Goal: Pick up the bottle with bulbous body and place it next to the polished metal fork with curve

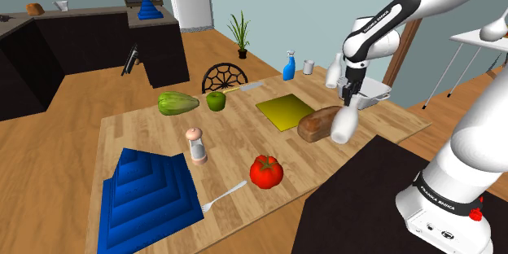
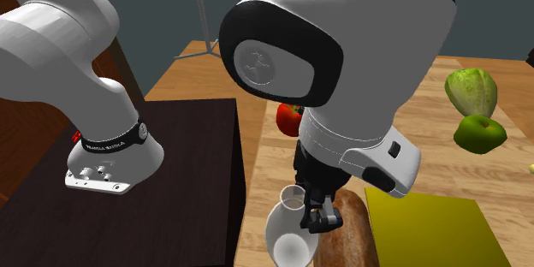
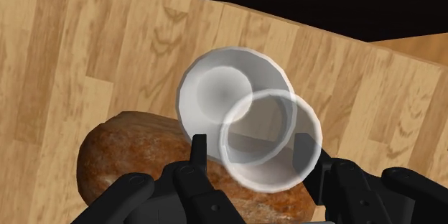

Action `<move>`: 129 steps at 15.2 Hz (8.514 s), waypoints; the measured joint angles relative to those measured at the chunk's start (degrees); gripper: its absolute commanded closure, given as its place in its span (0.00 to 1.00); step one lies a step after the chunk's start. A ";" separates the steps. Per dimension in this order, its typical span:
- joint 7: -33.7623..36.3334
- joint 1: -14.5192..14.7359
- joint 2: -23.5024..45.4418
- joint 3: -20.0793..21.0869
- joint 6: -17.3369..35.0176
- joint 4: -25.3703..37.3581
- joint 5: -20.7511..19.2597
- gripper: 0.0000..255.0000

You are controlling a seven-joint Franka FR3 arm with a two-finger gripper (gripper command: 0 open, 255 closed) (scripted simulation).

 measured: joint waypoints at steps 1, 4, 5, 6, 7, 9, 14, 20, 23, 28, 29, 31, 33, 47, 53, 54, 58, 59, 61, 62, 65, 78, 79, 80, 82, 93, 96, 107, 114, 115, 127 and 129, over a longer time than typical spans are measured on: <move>0.23 -0.01 -0.78 -0.01 -0.71 -0.03 -0.37 1.00; 0.78 -0.03 -2.79 0.05 -3.30 0.65 -1.18 1.00; 0.91 -0.06 -3.46 0.07 -4.23 0.95 -1.43 1.00; 1.11 -0.07 -4.13 0.11 -4.93 1.01 -1.69 1.00; 1.19 -0.15 -4.85 0.10 -5.75 1.15 -1.98 1.00; 1.44 -0.13 -5.87 0.23 -7.55 1.97 -2.27 1.00; 2.16 -0.11 -8.59 0.65 -11.63 3.42 -3.02 1.00; 2.34 -0.29 -11.39 0.96 -16.86 5.97 -3.67 1.00; 2.69 -0.22 -12.66 1.33 -19.24 7.11 -3.85 1.00; 2.86 -0.21 -14.36 1.74 -23.39 9.60 -4.06 1.00; 2.88 -0.19 -14.65 1.83 -24.25 10.18 -4.07 1.00; 2.70 -0.23 -14.99 1.85 -25.79 11.40 -4.10 1.00; 2.90 -0.12 -15.40 2.13 -27.36 12.55 -4.04 1.00; 2.59 0.06 -17.20 2.95 -37.99 21.44 -3.93 1.00; 2.44 0.22 -17.30 3.32 -42.72 26.07 -3.73 1.00; 3.11 0.51 -17.25 3.80 -43.04 26.37 -3.50 1.00; 8.05 2.58 -16.81 7.13 -43.30 26.62 -1.88 1.00; 9.09 3.15 -15.72 7.83 -43.70 28.00 -1.30 1.00; 11.48 4.21 -14.84 9.36 -43.58 28.60 -0.44 1.00; 12.74 4.80 -14.00 10.16 -43.59 29.37 0.07 1.00; 16.34 6.46 -12.14 12.42 -43.42 30.90 1.36 1.00; 31.05 13.49 2.21 20.73 -46.06 47.76 5.14 1.00; 32.24 14.11 3.48 21.31 -46.26 49.27 5.26 1.00; 33.38 14.71 4.91 21.84 -46.36 50.84 5.37 1.00; 35.34 15.76 7.99 22.72 -47.24 54.83 5.46 1.00; 46.02 23.50 34.58 26.24 -59.84 94.40 4.30 1.00; 46.93 24.35 36.88 26.38 -59.63 96.40 4.18 1.00; 46.50 23.73 31.80 26.37 -47.78 79.49 4.45 1.00; 46.47 23.70 31.08 26.38 -41.93 72.94 4.50 1.00; 46.39 23.65 30.99 26.37 -41.02 71.92 4.51 1.00; 46.16 23.56 31.71 26.30 -32.12 63.74 4.49 1.00; 46.15 23.58 32.19 26.29 -30.93 63.03 4.46 1.00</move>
